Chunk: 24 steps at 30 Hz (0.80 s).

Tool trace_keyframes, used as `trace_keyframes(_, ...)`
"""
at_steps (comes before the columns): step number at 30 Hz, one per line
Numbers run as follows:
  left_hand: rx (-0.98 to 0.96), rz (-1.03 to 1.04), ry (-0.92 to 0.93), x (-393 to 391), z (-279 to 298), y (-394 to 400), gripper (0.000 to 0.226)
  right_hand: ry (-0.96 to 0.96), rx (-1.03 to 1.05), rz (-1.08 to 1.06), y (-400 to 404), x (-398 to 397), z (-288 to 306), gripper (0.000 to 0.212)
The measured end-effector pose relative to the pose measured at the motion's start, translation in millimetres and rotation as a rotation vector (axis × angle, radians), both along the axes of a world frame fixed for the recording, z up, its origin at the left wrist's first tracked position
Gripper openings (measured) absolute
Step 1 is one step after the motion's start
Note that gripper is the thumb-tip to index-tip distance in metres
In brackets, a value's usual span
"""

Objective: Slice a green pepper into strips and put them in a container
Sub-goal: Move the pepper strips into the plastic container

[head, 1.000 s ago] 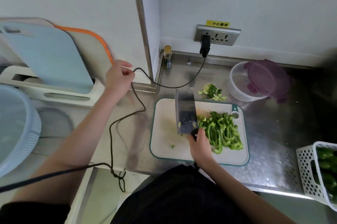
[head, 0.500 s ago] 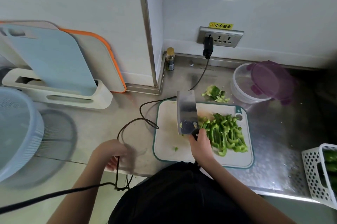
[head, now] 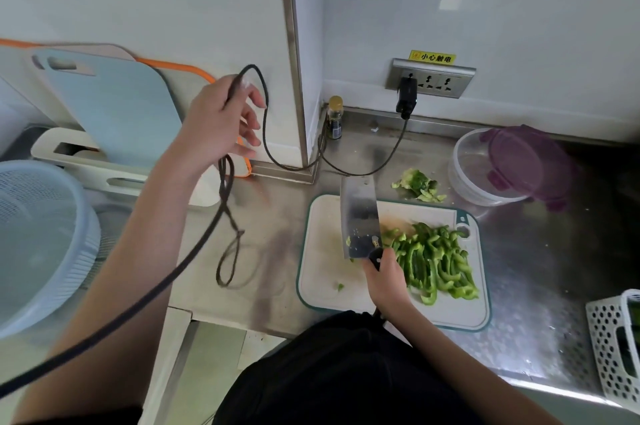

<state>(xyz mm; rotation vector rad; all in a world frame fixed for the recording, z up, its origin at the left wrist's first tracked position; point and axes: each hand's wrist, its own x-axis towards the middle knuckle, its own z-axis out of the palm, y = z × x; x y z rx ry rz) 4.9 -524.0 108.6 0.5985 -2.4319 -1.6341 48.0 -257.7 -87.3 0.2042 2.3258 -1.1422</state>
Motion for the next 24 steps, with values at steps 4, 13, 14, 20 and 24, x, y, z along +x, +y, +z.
trace_keyframes(4, -0.064, 0.039, 0.036, -6, -31, 9, 0.031, -0.014, -0.003, -0.008, 2, -2, 1, 0.016)
trace_keyframes(13, -0.524, -0.128, -0.800, 23, -129, 2, 0.067, -0.056, 0.014, -0.018, 3, -3, 1, 0.016)
trace_keyframes(14, -0.577, -0.073, -0.824, 28, -137, 3, 0.075, -0.060, 0.013, -0.019, 1, -2, 1, 0.016)
trace_keyframes(20, -1.075, -0.031, -0.277, 30, -145, 26, 0.033, -0.111, -0.009, 0.010, -25, 7, 0, 0.021)
trace_keyframes(24, -0.862, -0.707, -0.138, 23, -150, 52, 0.014, -0.094, 0.269, 0.245, -43, 12, -10, 0.032)
